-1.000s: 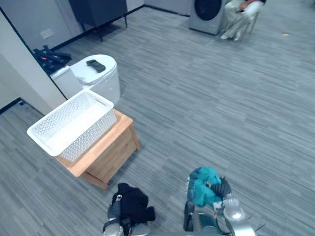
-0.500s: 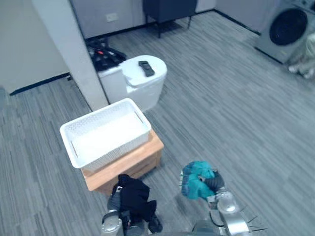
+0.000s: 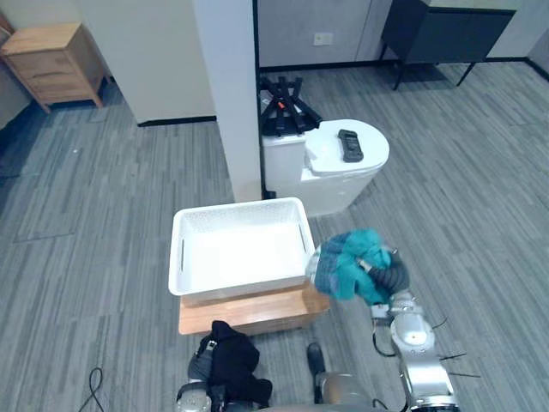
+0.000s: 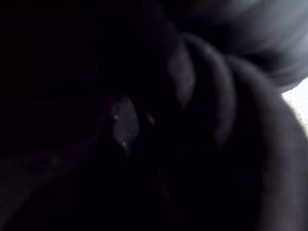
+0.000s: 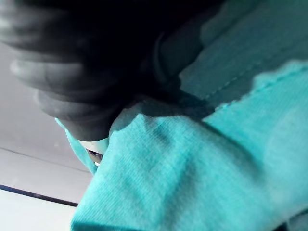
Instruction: Tidy the bed and pick cloth on bed and put in laundry
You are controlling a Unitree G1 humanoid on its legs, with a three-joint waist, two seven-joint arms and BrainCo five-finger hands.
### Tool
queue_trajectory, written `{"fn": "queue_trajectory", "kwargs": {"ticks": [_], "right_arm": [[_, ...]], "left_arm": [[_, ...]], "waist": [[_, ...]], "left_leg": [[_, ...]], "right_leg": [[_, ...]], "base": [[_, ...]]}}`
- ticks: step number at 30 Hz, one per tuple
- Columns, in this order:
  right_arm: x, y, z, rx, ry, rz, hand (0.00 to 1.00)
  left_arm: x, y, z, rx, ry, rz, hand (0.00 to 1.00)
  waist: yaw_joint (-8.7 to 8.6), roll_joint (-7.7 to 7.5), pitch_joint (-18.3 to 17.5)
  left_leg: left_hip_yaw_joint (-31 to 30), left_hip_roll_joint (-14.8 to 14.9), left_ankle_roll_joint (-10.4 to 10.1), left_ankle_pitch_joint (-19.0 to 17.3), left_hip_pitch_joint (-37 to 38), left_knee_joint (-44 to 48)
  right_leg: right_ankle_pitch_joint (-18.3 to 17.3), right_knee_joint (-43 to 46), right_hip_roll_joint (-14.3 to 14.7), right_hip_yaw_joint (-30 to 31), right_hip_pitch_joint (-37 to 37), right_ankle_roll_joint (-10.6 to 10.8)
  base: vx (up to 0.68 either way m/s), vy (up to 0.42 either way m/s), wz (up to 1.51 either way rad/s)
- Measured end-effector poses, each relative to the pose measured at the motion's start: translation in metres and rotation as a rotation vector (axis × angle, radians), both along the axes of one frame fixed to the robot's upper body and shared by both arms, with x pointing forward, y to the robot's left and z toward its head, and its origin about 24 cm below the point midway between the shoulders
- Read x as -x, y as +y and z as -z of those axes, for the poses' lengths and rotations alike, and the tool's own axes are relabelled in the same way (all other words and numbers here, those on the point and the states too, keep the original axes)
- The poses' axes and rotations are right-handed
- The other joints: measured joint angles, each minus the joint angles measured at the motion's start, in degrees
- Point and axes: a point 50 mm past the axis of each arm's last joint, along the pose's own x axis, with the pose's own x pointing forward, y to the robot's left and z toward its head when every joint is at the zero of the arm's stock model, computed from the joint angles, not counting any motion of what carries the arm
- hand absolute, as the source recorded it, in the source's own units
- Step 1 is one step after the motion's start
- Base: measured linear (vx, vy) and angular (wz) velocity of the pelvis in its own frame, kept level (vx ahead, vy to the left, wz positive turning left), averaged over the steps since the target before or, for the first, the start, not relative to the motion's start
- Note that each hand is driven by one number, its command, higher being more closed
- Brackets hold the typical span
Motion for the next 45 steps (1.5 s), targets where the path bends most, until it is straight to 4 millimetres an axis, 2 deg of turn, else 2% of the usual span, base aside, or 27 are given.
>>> {"fn": "queue_trajectory", "kwargs": {"ticks": [1, 4, 6, 8, 9, 12, 13, 14, 17, 19, 24, 27, 28, 30, 36, 42, 45], "right_arm": [[-0.002, -0.002, -0.007, 0.012, -0.03, -0.007, 1.0], [-0.023, 0.0, -0.057, 0.12, -0.231, -0.117, 1.0], [-0.038, 0.019, -0.087, 0.171, -0.342, -0.26, 1.0], [-0.045, 0.035, -0.098, 0.202, -0.382, -0.354, 1.0], [-0.051, 0.055, -0.106, 0.234, -0.407, -0.459, 1.0], [-0.065, 0.083, -0.106, 0.278, -0.379, -0.589, 1.0], [-0.069, 0.087, -0.105, 0.289, -0.368, -0.602, 1.0], [-0.078, 0.091, -0.103, 0.316, -0.338, -0.614, 1.0], [-0.092, 0.092, -0.097, 0.376, -0.277, -0.61, 1.0], [-0.101, 0.092, -0.1, 0.419, -0.263, -0.591, 1.0], [-0.12, 0.081, -0.113, 0.51, -0.245, -0.516, 1.0], [-0.129, 0.072, -0.116, 0.542, -0.229, -0.459, 1.0], [-0.132, 0.068, -0.117, 0.542, -0.22, -0.43, 0.0], [-0.138, 0.053, -0.116, 0.521, -0.19, -0.356, 0.0], [-0.14, 0.037, -0.117, 0.557, -0.188, -0.252, 0.0], [-0.113, 0.035, -0.097, 0.674, -0.253, -0.155, 0.0], [-0.094, 0.029, -0.082, 0.707, -0.257, -0.097, 0.0]], "left_arm": [[-0.001, -0.001, 0.0, 0.003, -0.007, 0.003, 1.0], [-0.006, 0.001, -0.002, 0.005, -0.023, 0.013, 1.0], [-0.007, 0.003, -0.002, 0.002, -0.024, 0.012, 1.0], [-0.007, 0.003, -0.002, 0.008, -0.025, 0.006, 1.0], [-0.008, 0.003, -0.002, 0.009, -0.024, 0.005, 1.0], [-0.014, -0.002, -0.003, 0.018, -0.045, 0.008, 1.0], [-0.015, -0.004, -0.004, 0.021, -0.052, 0.01, 1.0], [-0.02, -0.009, -0.005, 0.04, -0.065, 0.014, 1.0], [-0.027, -0.017, -0.007, 0.059, -0.091, 0.021, 1.0], [-0.031, -0.017, -0.012, 0.066, -0.126, 0.016, 1.0], [-0.041, -0.015, -0.023, 0.058, -0.2, 0.024, 1.0], [-0.046, -0.018, -0.028, 0.063, -0.233, 0.033, 1.0], [-0.047, -0.019, -0.029, 0.064, -0.242, 0.035, 1.0], [-0.05, -0.023, -0.034, 0.064, -0.266, 0.041, 1.0], [-0.057, -0.032, -0.042, 0.077, -0.311, 0.079, 1.0], [-0.072, -0.046, -0.069, 0.097, -0.441, 0.144, 1.0], [-0.079, -0.041, -0.083, 0.065, -0.507, 0.166, 1.0]], "waist": [[-0.04, 0.0, 0.0], [-0.09, -0.11, -0.08], [-0.03, -0.1, -0.08], [0.18, -0.1, -0.08], [0.62, -0.07, -0.08], [1.04, 0.09, 0.02], [1.25, 0.24, 0.11], [1.79, 1.1, 0.65], [2.68, 3.47, 2.3], [3.01, 5.3, 4.84], [3.61, 7.32, 10.49], [3.69, 8.51, 12.46], [3.71, 8.99, 12.93], [3.81, 9.76, 14.12], [3.64, 9.86, 14.24], [3.15, 9.78, 14.16], [2.12, 9.22, 13.36]], "left_leg": [[0.06, 0.01, 0.0, 0.0, -0.02, -0.01], [1.1, -0.18, 0.01, 0.0, -0.12, -0.26], [1.3, -0.41, 0.02, 0.01, -0.37, -0.47], [1.24, -0.4, 0.03, 0.01, -0.61, -0.36], [0.83, -0.35, 0.04, 0.02, -1.34, 0.07], [-0.95, -0.27, 0.06, 0.05, -4.47, 1.65], [-1.26, -0.28, 0.07, 0.06, -5.31, 2.08], [-2.19, -0.26, 0.07, 0.07, -7.47, 3.2], [-3.61, -0.52, 0.37, 0.24, -10.6, 4.53], [-4.79, -0.87, 0.44, 0.26, -12.94, 5.91], [-6.8, -0.78, 0.67, 0.37, -18.57, 8.51], [-8.03, -0.62, 0.6, 0.48, -20.66, 9.78], [-8.39, -0.59, 0.77, 0.71, -21.4, 10.07], [-8.95, -0.6, 0.96, 1.02, -21.67, 10.1], [-8.98, -0.62, 1.0, 1.01, -20.84, 10.1], [-7.77, -0.35, 1.28, 0.31, -16.71, 8.75], [-6.19, -0.16, 1.66, -0.09, -14.11, 7.77]], "right_leg": [[0.18, -0.35, 0.02, 0.06, 0.19, -0.07], [1.85, -2.38, -0.01, 1.03, 0.6, -0.21], [2.24, -3.06, -0.24, 1.11, 0.64, -0.28], [2.6, -3.39, -0.25, 1.09, 0.64, -0.37], [2.82, -3.58, -0.3, 0.9, 0.36, -0.58], [3.25, -3.47, -0.71, -1.1, -1.29, -1.16], [3.42, -3.47, -0.83, -1.45, -1.8, -1.38], [4.3, -3.44, -0.96, -2.34, -3.1, -2.15], [5.3, -3.42, -1.49, -4.01, -4.9, -2.82], [5.49, -3.43, -2.16, -5.11, -5.98, -2.85], [6.61, -3.41, -2.43, -6.8, -9.32, -2.98], [6.63, -3.4, -2.45, -7.84, -10.71, -2.95], [6.75, -3.41, -2.47, -8.25, -11.14, -2.78], [6.77, -3.41, -2.46, -8.58, -11.15, -2.76], [7.24, -3.43, -2.44, -8.34, -10.34, -2.14], [7.21, -3.56, -2.04, -6.67, -6.89, -2.16], [6.55, -4.07, -1.81, -6.02, -5.08, -2.94]], "base": [[0.02, -0.03, -0.07], [-0.03, -0.009, -0.18], [-0.06, -0.011, -0.09], [-0.06, -0.025, 0.04], [-0.06, -0.036, 0.11], [-0.06, -0.047, 0.32], [-0.09, -0.056, 0.31], [-0.09, -0.027, 0.27], [-0.09, -0.002, 0.32], [-0.09, 0.024, 0.29], [-0.08, 0.004, 0.22], [-0.05, -0.005, 0.26], [-0.02, 0.002, 0.22], [-0.01, 0.019, 0.15], [0.0, 0.041, 0.0], [-0.01, 0.04, -0.09], [0.0, 0.029, -0.23]]}}
